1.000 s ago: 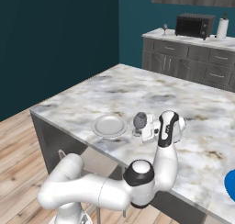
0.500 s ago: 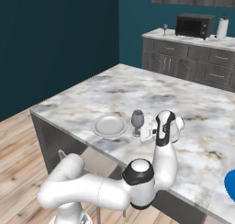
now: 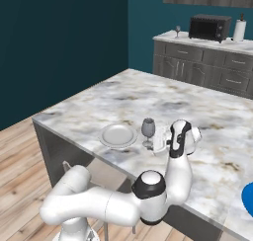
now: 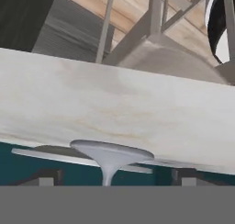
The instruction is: Retrieve the wine glasses from the counter and place one next to each plate.
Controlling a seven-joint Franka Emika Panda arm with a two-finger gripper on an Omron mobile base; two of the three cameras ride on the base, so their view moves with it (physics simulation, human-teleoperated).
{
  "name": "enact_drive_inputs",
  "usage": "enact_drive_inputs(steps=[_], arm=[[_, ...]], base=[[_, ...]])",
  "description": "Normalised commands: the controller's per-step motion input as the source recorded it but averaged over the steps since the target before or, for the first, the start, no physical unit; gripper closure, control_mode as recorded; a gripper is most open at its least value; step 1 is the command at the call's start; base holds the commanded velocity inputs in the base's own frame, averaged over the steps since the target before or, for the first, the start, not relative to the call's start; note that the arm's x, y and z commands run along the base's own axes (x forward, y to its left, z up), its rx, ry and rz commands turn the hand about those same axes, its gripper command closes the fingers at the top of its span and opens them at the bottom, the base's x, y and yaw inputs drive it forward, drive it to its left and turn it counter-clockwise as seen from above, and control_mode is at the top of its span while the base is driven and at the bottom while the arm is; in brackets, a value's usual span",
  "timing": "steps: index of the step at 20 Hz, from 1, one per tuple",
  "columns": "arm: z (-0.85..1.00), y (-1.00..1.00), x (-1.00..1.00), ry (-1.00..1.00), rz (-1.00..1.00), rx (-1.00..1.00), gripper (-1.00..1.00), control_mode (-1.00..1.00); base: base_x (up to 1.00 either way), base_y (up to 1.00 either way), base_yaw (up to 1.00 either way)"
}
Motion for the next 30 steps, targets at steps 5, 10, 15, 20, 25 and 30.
enact_drive_inputs(steps=[5,10,15,20,25,30], arm=[[0.02,-0.48,0.00,0.07,-0.11,0.00,-1.00,-1.00],[0.47,-0.69,-0.24,0.01,-0.31,0.00,-1.00,-1.00],[0.66,-0.30,-0.62,0.00,-0.27,0.00,-1.00,-1.00],[0.85,-0.01,-0.77,0.00,-0.17,0.00,-1.00,-1.00],[0.98,0.24,-0.77,0.00,-0.08,0.00,-1.00,-1.00],[0.78,0.60,-0.69,0.00,-0.09,0.00,-1.00,-1.00]], base=[[0.00,0.00,0.00],[0.00,0.00,0.00],[0.00,0.00,0.00],[0.00,0.00,0.00],[0.00,0.00,0.00],[0.00,0.00,0.00]])
